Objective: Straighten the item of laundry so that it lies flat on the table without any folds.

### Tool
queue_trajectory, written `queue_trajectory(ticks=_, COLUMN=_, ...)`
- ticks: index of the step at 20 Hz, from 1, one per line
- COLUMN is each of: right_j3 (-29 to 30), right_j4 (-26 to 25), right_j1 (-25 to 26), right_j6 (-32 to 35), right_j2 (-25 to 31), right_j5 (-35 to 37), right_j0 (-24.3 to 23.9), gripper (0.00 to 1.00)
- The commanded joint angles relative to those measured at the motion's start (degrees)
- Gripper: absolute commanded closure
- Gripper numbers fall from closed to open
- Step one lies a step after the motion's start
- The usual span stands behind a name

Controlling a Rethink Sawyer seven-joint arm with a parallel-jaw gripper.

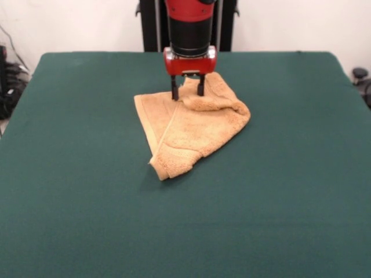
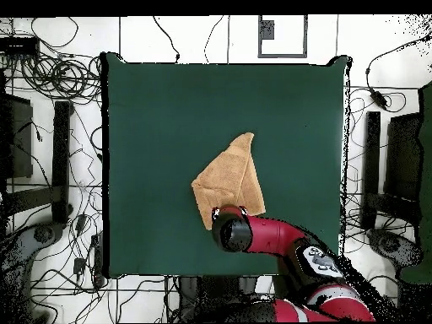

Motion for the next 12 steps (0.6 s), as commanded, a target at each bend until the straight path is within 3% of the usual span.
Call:
queue_trajectory(ticks=1, right_j3=-2.87, right_j4=-0.83, right_j1=6.88, right_j6=8.11, right_j2=2.04, right_j5=-3.95, right_j0=-0.89, gripper=0.0)
queue_trajectory(ticks=12, right_j3=-2.1, right_j4=-3.22, right_j1=3.93, right_j6=5.1, right_j2=2.4, right_j5=-1.46, right_j0=-4.2, gripper=0.0)
